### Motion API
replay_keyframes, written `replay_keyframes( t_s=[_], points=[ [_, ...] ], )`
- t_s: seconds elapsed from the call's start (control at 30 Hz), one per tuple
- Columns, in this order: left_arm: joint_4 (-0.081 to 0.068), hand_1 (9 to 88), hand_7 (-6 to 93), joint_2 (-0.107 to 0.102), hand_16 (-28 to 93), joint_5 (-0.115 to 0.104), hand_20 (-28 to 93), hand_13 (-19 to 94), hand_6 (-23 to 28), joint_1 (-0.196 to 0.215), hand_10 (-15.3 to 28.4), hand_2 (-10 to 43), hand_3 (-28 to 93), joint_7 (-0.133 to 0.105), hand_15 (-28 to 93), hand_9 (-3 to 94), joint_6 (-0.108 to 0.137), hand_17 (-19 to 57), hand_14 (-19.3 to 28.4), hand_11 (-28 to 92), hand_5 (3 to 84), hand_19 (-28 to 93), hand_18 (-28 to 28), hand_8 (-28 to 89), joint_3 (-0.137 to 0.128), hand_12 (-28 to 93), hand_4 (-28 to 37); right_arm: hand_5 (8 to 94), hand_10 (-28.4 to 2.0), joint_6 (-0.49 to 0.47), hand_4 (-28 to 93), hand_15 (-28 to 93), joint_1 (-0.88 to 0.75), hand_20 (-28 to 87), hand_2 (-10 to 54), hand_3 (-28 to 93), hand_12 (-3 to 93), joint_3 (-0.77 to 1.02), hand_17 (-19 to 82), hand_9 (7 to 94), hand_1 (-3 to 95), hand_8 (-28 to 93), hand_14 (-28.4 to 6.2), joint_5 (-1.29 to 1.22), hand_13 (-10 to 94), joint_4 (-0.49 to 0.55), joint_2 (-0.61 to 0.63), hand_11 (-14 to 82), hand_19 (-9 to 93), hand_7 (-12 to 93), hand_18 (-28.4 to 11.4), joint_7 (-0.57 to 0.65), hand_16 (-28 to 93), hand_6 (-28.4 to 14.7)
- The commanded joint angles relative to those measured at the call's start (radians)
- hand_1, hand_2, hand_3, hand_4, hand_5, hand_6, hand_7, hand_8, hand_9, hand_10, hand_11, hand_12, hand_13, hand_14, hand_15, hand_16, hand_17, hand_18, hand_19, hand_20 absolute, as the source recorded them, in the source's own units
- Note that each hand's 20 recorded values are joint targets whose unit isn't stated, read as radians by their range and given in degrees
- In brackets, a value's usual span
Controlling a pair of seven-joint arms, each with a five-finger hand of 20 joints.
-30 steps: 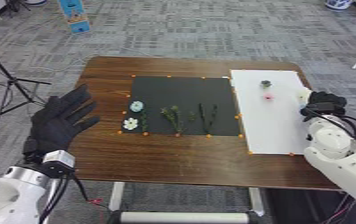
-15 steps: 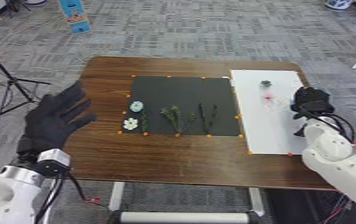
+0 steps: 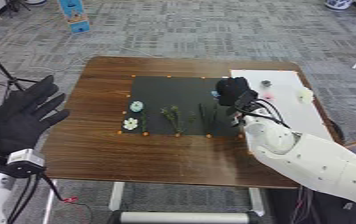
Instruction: Arrange flowers
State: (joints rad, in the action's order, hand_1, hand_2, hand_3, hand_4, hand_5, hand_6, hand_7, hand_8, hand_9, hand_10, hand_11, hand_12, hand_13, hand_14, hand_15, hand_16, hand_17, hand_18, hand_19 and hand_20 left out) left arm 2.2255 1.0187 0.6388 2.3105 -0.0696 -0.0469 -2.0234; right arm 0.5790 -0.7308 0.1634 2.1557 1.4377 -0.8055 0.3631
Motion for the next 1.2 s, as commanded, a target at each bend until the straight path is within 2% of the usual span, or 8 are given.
replay_keyframes(
  t_s=[0.03, 0.23, 0.43, 0.53, 0.7, 0.83, 0.9, 1.2],
  points=[
    [0.011, 19.8, 13.3, 0.001, 7, -0.004, 5, 16, 2.9, 0.021, 9.5, -7.0, 67, -0.01, 10, 19.3, 0.014, -13.8, 13.1, 9, 26.6, 40, 26.1, -7, 0.001, 18, -28.3, 72.6, -5.9, 0.035, -28, 86, 0.183, 65, -9.5, 81, 46.3, -0.096, 43, 83.9, 50.1, -1, -4.6, 0.024, 75, 0.033, -0.124, 27.7, 93, 43, -20.7, -0.001, 34, 3.4],
    [0.008, 19.9, 13.5, -0.005, 7, -0.004, 5, 16, 3.0, 0.012, 9.6, -7.0, 67, -0.019, 10, 19.4, 0.008, -13.7, 13.0, 9, 26.8, 40, 25.5, -7, 0.01, 18, -28.3, 72.7, -6.0, -0.009, -28, 86, 0.233, 65, -9.5, 81, 46.2, -0.175, 43, 83.9, 50.2, -1, -4.6, 0.021, 75, -0.015, -0.192, 27.4, 93, 43, -20.7, 0.017, 34, 3.4],
    [0.002, 19.9, 13.5, -0.016, 7, -0.007, 5, 17, 3.0, -0.008, 9.7, -7.2, 67, -0.018, 11, 19.9, 0.013, -13.3, 13.0, 10, 27.3, 40, 24.6, -7, 0.025, 18, -28.3, 73.0, -6.1, -0.046, -28, 86, 0.241, 65, -9.5, 81, 46.2, -0.216, 43, 84.1, 50.3, -2, -4.6, 0.011, 75, -0.158, -0.287, 27.1, 93, 43, -20.6, -0.038, 34, 3.5],
    [0.023, 19.8, 13.5, -0.002, 7, -0.008, 5, 17, 3.0, 0.028, 9.7, -7.2, 68, -0.023, 11, 19.9, -0.007, -13.2, 13.0, 10, 27.4, 39, 24.4, -7, 0.001, 18, -28.3, 73.0, -6.1, -0.061, -28, 86, 0.264, 65, -9.5, 81, 46.2, -0.292, 43, 84.2, 50.3, -2, -4.6, 0.025, 75, -0.11, -0.275, 26.8, 93, 43, -20.6, 0.021, 34, 3.7],
    [0.026, 19.9, 13.4, 0.001, 7, -0.008, 6, 17, 3.1, 0.035, 9.7, -7.2, 68, -0.028, 11, 19.9, -0.011, -13.2, 12.9, 10, 27.4, 39, 24.4, -7, -0.001, 18, -28.3, 73.0, -6.0, -0.082, -28, 86, 0.271, 65, -9.5, 81, 46.0, -0.343, 42, 84.3, 50.2, -2, -4.6, 0.033, 75, -0.112, -0.283, 26.5, 93, 43, -20.5, 0.035, 34, 3.9],
    [0.015, 19.9, 13.3, -0.007, 7, -0.01, 6, 17, 3.1, 0.016, 9.7, -7.0, 67, -0.022, 11, 20.0, -0.002, -13.1, 13.0, 10, 27.4, 39, 24.2, -7, 0.006, 18, -28.3, 73.1, -5.9, -0.086, -28, 86, 0.264, 65, -9.5, 81, 46.2, -0.343, 42, 84.3, 50.2, -2, -4.5, 0.033, 75, -0.134, -0.296, 26.1, 93, 43, -20.5, 0.013, 34, 4.0],
    [0.021, 19.9, 13.3, -0.003, 6, -0.009, 6, 17, 3.1, 0.028, 9.7, -7.0, 67, -0.025, 11, 20.0, -0.005, -13.1, 13.0, 10, 27.4, 39, 24.2, -7, -0.001, 18, -28.3, 73.1, -5.9, -0.084, -28, 86, 0.266, 65, -9.5, 81, 46.2, -0.354, 42, 84.4, 50.1, -3, -4.5, 0.041, 75, -0.125, -0.299, 25.8, 93, 43, -20.5, 0.026, 34, 4.0],
    [-0.008, 19.9, 13.3, -0.026, 7, -0.01, 6, 17, 3.1, -0.028, 9.7, -6.8, 68, -0.013, 10, 20.0, 0.003, -13.0, 13.0, 10, 27.5, 39, 24.1, -7, 0.039, 18, -28.3, 73.3, -5.7, -0.091, -28, 86, 0.251, 65, -9.5, 81, 46.2, -0.337, 42, 84.4, 49.8, -3, -4.5, 0.033, 75, -0.196, -0.348, 24.7, 93, 43, -20.5, 0.005, 34, 4.3]
  ],
)
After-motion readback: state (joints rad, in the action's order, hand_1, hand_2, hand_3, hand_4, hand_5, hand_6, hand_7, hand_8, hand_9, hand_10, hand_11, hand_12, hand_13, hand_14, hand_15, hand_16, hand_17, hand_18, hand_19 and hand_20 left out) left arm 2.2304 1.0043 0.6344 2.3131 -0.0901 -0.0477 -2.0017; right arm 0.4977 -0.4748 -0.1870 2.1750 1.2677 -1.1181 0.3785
